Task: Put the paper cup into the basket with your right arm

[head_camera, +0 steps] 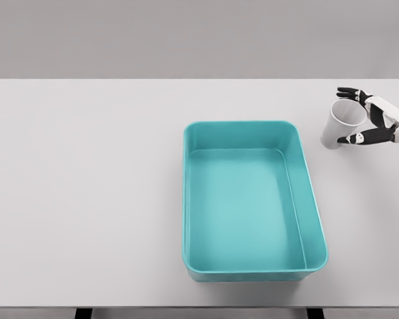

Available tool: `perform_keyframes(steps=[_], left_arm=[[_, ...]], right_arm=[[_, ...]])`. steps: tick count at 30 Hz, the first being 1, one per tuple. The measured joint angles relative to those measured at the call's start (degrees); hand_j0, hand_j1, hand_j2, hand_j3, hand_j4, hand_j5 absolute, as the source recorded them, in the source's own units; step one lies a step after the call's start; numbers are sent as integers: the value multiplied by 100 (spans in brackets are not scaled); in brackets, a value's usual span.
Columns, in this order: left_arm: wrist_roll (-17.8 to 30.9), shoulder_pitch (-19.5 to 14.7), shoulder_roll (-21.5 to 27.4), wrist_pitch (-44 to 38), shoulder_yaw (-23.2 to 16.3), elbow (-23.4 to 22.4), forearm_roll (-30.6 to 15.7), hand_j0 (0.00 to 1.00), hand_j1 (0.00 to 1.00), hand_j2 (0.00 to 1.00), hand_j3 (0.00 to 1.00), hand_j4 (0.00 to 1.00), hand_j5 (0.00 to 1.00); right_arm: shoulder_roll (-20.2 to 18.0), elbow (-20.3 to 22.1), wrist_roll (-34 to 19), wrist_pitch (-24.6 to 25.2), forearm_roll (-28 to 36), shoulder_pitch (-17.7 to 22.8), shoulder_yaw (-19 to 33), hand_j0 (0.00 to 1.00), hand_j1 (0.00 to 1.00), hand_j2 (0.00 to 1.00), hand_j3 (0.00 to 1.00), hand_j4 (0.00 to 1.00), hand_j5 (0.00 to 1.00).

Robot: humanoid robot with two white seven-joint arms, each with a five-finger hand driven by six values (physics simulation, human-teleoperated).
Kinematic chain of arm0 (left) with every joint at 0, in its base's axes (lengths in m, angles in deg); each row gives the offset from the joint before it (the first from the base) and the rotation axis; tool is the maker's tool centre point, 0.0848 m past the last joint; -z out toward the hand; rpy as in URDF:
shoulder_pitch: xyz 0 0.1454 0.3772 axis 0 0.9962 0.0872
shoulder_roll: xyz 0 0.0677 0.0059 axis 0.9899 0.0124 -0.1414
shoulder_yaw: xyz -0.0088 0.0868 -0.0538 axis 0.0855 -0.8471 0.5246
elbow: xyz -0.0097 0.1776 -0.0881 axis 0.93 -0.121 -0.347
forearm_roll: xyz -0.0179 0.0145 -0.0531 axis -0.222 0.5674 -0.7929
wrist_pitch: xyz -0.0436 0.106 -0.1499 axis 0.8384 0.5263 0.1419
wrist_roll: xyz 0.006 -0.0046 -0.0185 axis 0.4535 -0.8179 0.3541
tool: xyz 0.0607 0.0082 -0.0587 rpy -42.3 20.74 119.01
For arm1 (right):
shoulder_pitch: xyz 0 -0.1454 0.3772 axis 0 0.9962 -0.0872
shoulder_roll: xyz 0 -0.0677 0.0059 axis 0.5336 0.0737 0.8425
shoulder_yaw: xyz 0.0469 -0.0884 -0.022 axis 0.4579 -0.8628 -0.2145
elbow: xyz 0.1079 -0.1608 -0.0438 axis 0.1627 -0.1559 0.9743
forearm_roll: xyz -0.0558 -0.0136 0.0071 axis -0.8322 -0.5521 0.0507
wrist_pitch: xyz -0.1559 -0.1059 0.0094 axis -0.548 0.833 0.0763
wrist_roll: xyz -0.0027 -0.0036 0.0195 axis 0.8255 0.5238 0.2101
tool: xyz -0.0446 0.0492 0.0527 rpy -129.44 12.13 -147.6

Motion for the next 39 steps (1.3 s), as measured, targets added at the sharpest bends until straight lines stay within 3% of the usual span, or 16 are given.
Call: perform_keyframes(steps=[5,7,22,31,39], left_arm=[[0,0,0,0,0,0,0,100,100,100,100,100,100],[0,0,0,0,0,0,0,100,100,100,100,100,100],[0,0,0,0,0,0,0,100,100,100,100,100,100],[0,0,0,0,0,0,0,100,100,100,100,100,100],[0,0,0,0,0,0,0,100,100,100,100,100,100]], right_arm=[[-1,25,6,18,-40,0,19,82,82,82,82,82,82],[-1,37,4,16,-54,0,21,77,77,77,77,77,77],[-72,440,1,-45,-151,-9,79,76,76,76,76,76,76],[-129,1490,0,-121,-148,88,464,76,76,76,76,76,76],[-319,2920,-2,-391,-240,369,825,76,76,76,76,76,76]])
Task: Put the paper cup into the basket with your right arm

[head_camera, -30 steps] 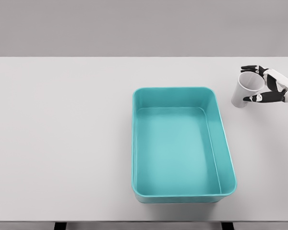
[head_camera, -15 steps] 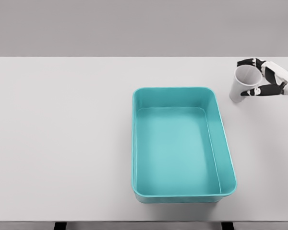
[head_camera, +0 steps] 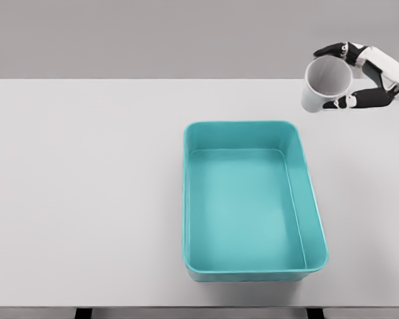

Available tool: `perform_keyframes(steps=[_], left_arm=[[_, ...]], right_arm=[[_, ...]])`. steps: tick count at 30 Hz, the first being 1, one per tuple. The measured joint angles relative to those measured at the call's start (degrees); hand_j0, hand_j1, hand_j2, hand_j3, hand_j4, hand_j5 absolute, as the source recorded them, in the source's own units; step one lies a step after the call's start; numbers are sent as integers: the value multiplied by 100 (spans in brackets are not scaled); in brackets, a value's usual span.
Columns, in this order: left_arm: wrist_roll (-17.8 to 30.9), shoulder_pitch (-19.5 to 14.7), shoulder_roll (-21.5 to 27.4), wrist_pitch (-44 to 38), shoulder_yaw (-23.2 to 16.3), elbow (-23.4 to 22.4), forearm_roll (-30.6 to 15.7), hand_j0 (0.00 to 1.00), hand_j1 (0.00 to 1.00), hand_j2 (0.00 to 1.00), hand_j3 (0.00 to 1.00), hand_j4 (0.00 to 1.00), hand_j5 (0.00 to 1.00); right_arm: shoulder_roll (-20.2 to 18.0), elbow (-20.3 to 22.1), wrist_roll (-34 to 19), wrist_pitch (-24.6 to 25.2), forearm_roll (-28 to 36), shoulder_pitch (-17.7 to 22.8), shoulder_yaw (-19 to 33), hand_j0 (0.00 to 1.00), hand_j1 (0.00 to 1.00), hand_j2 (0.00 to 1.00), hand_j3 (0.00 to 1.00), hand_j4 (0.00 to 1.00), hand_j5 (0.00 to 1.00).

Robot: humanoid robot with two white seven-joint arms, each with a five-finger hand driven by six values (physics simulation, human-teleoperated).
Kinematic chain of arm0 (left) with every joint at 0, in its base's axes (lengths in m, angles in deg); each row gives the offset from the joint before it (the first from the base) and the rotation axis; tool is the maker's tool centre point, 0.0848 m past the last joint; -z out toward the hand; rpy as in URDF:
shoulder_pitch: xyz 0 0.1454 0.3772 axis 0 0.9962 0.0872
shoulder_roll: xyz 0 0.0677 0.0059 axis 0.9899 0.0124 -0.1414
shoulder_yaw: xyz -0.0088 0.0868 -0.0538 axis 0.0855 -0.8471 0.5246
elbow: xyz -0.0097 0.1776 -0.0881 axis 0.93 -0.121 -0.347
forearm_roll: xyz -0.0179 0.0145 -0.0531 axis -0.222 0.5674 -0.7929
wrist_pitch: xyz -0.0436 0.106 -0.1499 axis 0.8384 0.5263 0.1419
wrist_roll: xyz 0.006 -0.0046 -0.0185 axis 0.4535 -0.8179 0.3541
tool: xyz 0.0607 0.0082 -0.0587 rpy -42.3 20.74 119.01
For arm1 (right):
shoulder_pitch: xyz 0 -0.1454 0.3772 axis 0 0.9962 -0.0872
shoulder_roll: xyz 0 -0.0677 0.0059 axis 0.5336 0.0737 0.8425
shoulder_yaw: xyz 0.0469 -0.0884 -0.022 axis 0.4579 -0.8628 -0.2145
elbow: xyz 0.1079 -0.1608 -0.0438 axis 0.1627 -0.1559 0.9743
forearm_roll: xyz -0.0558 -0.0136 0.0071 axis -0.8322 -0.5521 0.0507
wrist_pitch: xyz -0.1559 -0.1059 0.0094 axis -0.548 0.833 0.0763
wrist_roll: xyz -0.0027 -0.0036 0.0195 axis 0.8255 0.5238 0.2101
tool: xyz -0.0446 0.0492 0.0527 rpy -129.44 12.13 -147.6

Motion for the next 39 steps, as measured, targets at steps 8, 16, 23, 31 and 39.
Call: perform_keyframes(steps=[8,16,23,31,39], left_arm=[[0,0,0,0,0,0,0,100,100,100,100,100,100],[0,0,0,0,0,0,0,100,100,100,100,100,100],[0,0,0,0,0,0,0,100,100,100,100,100,100],[0,0,0,0,-2,0,1,100,100,100,100,100,100],[0,0,0,0,0,0,0,100,100,100,100,100,100]], right_arm=[[-31,1340,-2,-38,-477,185,121,75,75,75,75,75,75],[-52,2274,-3,-45,-1420,510,-269,75,75,75,75,75,75],[-91,2600,-1,-36,-2484,545,-997,77,77,77,77,77,77],[-90,2094,-2,-181,-1075,800,-261,100,100,100,100,100,100],[191,-113,2,-111,-136,1609,1663,100,100,100,100,100,100]])
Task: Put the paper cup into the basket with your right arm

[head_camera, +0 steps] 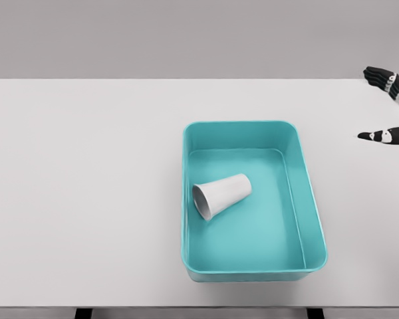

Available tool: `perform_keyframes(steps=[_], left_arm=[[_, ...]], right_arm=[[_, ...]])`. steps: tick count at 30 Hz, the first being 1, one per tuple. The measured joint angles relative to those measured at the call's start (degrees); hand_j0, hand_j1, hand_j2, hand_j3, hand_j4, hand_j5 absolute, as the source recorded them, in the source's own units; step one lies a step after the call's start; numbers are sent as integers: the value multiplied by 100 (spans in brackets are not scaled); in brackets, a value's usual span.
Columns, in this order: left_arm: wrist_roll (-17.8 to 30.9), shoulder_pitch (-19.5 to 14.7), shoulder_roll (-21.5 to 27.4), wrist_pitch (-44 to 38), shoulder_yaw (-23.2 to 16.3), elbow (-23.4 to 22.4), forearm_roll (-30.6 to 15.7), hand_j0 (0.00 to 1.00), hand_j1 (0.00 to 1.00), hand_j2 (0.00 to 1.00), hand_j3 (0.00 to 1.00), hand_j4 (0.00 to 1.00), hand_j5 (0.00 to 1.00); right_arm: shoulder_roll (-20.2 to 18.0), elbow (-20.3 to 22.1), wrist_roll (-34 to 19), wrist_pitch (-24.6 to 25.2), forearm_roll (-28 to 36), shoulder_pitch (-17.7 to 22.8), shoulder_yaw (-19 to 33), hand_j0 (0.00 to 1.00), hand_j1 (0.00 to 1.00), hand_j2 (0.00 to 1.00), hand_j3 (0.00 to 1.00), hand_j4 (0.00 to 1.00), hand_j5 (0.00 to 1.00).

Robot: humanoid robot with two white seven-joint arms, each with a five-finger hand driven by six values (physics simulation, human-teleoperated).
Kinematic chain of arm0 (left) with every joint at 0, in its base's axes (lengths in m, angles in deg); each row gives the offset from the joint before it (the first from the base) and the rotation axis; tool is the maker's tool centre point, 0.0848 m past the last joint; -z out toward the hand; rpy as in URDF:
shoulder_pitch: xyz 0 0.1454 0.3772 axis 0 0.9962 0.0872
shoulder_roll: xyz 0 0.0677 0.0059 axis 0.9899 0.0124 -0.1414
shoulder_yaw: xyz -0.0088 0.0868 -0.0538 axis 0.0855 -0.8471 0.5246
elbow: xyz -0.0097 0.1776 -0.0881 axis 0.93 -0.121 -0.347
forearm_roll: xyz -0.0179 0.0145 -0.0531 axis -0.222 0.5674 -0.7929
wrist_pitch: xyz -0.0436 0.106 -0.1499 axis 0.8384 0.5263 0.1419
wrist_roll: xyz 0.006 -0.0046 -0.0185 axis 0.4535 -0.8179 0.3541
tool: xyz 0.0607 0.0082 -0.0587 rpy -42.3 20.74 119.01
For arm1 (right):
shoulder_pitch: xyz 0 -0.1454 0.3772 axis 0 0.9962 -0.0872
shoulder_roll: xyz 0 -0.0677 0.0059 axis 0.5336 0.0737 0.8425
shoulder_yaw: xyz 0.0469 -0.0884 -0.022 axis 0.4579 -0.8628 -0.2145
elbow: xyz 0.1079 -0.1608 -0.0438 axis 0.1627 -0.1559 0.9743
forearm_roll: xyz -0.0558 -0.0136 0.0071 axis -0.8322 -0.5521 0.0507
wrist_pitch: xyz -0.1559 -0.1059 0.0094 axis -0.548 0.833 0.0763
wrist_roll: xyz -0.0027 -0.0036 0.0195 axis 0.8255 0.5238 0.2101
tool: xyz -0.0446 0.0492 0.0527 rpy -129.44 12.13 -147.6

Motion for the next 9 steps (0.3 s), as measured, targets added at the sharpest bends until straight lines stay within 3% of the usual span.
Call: perform_keyframes(steps=[9], left_arm=[[1,-35,0,15,9,28,-8,100,100,100,100,100,100]], right_arm=[[508,-296,-1,-2,-279,-9,210,100,100,100,100,100,100]])
